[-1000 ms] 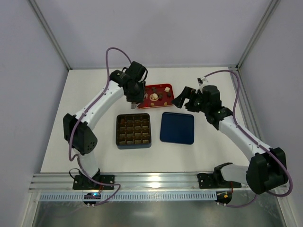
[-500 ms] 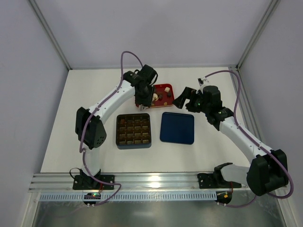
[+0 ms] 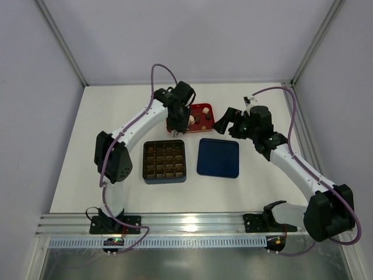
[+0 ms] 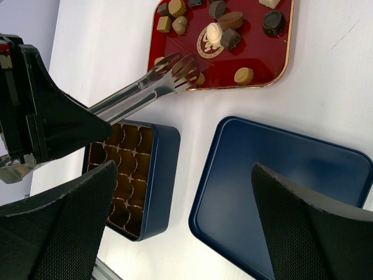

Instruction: Pack the chocolate

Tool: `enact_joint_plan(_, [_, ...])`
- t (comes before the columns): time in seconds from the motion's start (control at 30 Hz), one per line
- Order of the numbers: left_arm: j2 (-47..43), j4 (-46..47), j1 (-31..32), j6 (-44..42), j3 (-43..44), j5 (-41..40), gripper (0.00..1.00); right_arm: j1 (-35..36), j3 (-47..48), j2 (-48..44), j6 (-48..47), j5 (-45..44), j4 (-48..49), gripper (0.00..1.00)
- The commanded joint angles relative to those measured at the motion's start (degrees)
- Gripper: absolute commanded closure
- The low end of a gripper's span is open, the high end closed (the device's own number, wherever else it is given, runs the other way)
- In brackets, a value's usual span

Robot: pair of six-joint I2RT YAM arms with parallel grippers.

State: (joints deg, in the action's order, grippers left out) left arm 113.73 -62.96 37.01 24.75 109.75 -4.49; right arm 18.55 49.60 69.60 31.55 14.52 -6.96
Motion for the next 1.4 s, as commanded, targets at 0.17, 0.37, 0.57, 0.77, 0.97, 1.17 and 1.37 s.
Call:
enact_joint_plan(0.17, [1.1, -0.1, 0.4, -1.4, 1.2, -0.8, 0.61, 0.2, 0.5, -2.0, -0.9, -0.4, 1.5, 0.04])
enact_joint_plan(0.37, [1.6, -0.1, 0.4, -1.5, 1.2, -1.0, 0.61, 0.3, 0.5, -1.8, -0.8, -0.3, 1.5, 0.04])
enact_joint_plan(0.57, [2.3, -0.1, 0.3, -1.6, 1.6, -1.0, 0.62, 0.2, 0.3, -1.8, -0.6, -0.3, 1.6, 0.04])
enact_joint_plan(0.77, [3.0, -0.1, 0.4, -1.6, 2.2, -0.9, 0.63, 0.2, 0.5, -1.7, -0.7, -0.3, 1.7, 0.04])
enact_joint_plan(0.97, [4.0, -0.5, 0.4, -1.9, 3.5, -1.5, 0.65, 0.2, 0.5, -1.4, -0.6, -0.3, 1.9, 0.04])
enact_joint_plan(1.17, [3.9, -1.0, 0.4, -2.3, 5.6, -2.6, 0.67, 0.2, 0.6, -1.4, -0.5, -0.3, 1.9, 0.04])
enact_joint_plan(1.37, [3.8, -1.7, 0.4, -2.7, 7.9, -3.9, 0.69, 0.2, 0.7, -1.2, -0.6, -0.4, 1.8, 0.04])
